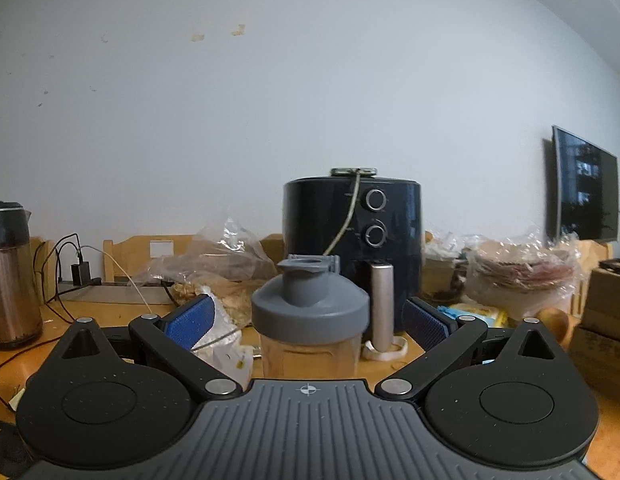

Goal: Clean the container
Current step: 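Close the left gripper on the shaker bottle's grey lid and lift it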

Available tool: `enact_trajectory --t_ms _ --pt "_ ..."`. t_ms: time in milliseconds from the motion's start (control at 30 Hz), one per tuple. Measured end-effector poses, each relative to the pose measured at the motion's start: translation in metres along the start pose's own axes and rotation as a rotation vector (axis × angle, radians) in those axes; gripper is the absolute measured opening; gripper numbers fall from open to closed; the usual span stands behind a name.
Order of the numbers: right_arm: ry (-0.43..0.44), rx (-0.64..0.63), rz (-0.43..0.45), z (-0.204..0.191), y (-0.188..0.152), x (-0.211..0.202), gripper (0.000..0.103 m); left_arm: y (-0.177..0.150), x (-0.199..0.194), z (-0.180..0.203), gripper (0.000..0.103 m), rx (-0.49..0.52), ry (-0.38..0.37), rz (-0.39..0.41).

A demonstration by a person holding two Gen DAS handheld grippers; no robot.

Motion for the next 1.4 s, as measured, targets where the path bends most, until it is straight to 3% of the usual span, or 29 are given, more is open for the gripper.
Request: enact_trajectory --t_ms 133,800,1400 --pt "-0.005 0.006 -0.004 0.003 0.002 0.001 0.103 0.005 0.009 -0.005 0.103 -0.039 -0.017 0.001" --pt "-0.041 -0.006 -0.016 0.005 0.003 0.010 0.103 0.012 0.056 -0.003 0.103 -0.007 -0.031 -0.037" --pt "-0.044 0.008 -0.020 0.010 0.002 0.009 0.103 0.013 0.071 0.001 0.103 0.010 -0.041 -0.037"
Point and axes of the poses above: each gripper's, at about its wrist camera, not at the fingertips, and x roughly the way its jaws point, z to its right, y to its top, the point moved 10 cm from there along x, roughly the way its jaws point, and after that the axes turned 14 degrees about -z, right-handed, at the moved point
